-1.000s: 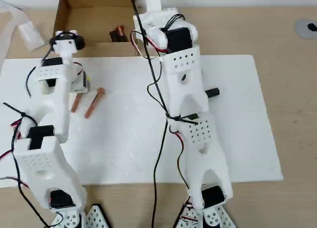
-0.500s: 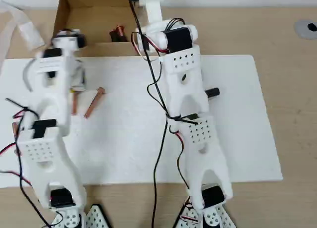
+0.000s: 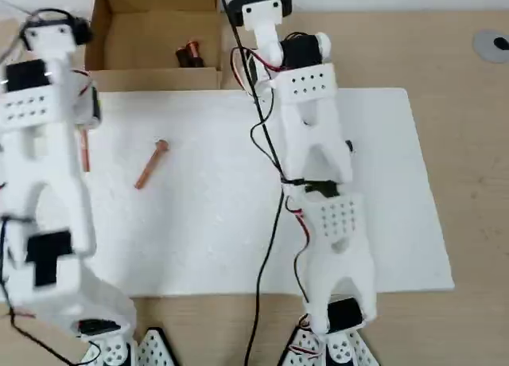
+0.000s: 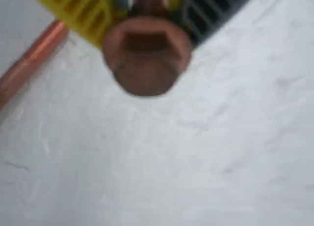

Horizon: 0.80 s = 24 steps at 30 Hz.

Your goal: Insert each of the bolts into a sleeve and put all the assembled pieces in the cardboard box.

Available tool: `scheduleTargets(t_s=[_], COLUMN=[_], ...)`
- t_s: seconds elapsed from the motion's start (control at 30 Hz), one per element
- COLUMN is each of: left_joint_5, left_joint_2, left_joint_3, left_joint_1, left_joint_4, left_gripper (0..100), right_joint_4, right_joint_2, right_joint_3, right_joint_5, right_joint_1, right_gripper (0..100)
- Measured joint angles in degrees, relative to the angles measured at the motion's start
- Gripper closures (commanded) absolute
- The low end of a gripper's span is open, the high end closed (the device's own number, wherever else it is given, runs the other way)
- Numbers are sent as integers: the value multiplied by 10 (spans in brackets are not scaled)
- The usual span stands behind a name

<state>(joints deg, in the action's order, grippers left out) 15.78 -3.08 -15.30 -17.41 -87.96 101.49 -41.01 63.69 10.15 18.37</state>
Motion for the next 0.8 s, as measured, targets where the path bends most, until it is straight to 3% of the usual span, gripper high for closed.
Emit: scheduleTargets(t_s=[0.1, 0.23, 0.5, 0.8], left_joint_5=[-4, -47, -124, -128], left_joint_2=[106, 249, 475, 643], left_joint_3=[80, 222, 498, 643], left_joint_1=[-26, -58, -61, -61], left_joint_4=[34, 120, 294, 367], left_gripper=[990, 991, 993, 993], right_joint_4=[0, -19, -43, -47], right_joint_2=[91, 133, 59, -94], right_joint_3=[-139, -270, -303, -157], right_joint_5=[-29, -133, -419, -457], right_joint_1=[-2, -40, -74, -73], right_gripper=[638, 638, 638, 638])
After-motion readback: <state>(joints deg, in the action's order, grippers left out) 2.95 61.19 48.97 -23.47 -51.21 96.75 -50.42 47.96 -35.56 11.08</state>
